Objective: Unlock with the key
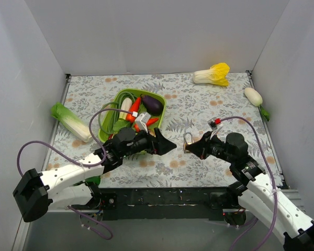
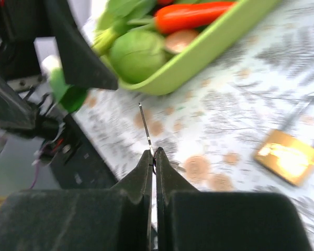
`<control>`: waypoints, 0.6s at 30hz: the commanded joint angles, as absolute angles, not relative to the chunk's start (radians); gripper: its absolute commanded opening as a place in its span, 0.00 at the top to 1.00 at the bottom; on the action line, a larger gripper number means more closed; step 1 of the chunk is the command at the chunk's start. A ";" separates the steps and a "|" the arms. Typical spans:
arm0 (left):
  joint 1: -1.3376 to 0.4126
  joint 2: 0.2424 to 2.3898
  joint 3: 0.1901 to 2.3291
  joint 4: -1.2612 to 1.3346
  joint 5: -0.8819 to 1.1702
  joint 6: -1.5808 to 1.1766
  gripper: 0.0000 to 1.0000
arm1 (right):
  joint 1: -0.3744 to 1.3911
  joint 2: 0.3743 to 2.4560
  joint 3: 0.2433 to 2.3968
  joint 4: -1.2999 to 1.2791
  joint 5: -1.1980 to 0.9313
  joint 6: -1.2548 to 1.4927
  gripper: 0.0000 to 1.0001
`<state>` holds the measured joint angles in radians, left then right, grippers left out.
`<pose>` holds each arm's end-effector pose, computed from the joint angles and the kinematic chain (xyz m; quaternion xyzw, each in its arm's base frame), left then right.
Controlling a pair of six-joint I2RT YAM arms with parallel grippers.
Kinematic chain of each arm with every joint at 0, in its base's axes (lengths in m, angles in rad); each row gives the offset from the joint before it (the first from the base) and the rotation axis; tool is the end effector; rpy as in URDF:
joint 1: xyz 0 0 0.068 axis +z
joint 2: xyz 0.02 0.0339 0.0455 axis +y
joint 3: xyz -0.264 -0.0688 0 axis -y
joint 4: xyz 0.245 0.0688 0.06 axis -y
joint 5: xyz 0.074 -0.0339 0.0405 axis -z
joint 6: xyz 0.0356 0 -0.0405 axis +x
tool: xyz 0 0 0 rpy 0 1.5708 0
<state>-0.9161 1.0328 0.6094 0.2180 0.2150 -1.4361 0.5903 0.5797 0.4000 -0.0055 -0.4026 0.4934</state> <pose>0.1396 -0.1944 0.2721 -0.1329 0.7629 -0.6110 0.1643 0.1217 0.0983 0.2537 -0.1641 0.7469 0.4545 0.4568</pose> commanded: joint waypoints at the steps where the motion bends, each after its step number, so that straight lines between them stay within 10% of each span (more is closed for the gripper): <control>1: -0.951 1.166 0.701 0.098 -0.029 -1.526 0.02 | 0.416 0.555 0.477 -0.158 -0.354 0.404 0.99; 18: -1.169 1.903 1.403 -0.468 -0.350 -1.445 0.05 | 0.173 0.425 0.632 -0.321 -0.216 0.354 0.99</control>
<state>-1.1519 1.8343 1.2976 -0.3210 -0.2596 -1.4956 0.1768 0.4644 0.5751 -0.3012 -0.2565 0.3679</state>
